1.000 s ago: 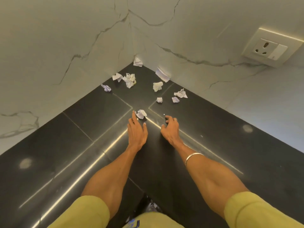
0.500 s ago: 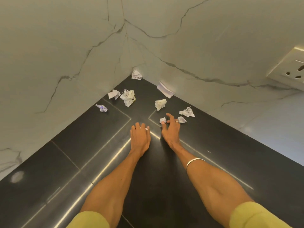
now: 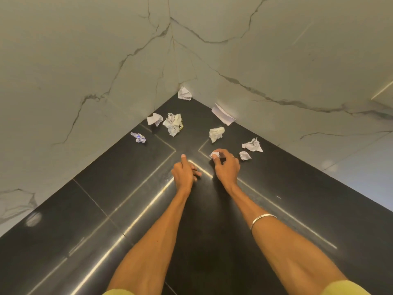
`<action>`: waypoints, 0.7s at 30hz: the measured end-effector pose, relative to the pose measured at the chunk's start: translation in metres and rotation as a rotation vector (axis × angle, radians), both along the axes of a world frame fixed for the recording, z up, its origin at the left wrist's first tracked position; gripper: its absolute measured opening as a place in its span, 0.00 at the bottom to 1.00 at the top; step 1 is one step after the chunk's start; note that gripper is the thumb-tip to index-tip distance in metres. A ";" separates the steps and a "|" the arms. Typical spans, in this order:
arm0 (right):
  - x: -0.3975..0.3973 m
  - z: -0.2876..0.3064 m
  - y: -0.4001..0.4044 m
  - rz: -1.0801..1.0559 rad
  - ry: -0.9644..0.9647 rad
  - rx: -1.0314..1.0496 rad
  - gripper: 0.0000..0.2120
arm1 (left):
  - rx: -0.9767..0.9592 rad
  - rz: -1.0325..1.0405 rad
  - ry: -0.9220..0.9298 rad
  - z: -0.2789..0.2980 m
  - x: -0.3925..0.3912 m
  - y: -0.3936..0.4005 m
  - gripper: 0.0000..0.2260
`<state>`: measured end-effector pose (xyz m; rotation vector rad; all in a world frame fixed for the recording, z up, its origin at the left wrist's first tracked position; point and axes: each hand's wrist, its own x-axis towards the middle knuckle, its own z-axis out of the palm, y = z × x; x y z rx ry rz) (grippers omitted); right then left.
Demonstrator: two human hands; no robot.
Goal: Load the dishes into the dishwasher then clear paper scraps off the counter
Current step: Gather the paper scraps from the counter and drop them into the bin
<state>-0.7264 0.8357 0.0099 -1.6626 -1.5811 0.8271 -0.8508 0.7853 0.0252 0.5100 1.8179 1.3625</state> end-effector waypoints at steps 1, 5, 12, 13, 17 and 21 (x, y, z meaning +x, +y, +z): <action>-0.002 0.002 0.001 0.019 -0.020 -0.078 0.09 | 0.000 0.028 -0.159 0.003 0.001 0.003 0.27; -0.010 0.017 -0.011 0.233 0.100 -0.219 0.10 | 0.149 0.122 -0.581 0.010 0.015 0.006 0.23; -0.020 0.035 -0.037 0.359 0.073 -0.187 0.12 | 0.191 0.008 -0.851 0.016 0.013 -0.010 0.27; -0.019 0.039 -0.040 0.346 0.030 -0.155 0.12 | 0.174 -0.014 -0.849 0.018 0.011 -0.013 0.28; -0.015 0.057 -0.049 0.360 -0.135 0.062 0.09 | 0.065 -0.050 -0.692 0.025 0.020 -0.017 0.24; -0.008 0.061 -0.046 0.484 -0.226 0.060 0.11 | -0.050 0.117 -0.582 0.023 0.033 -0.009 0.23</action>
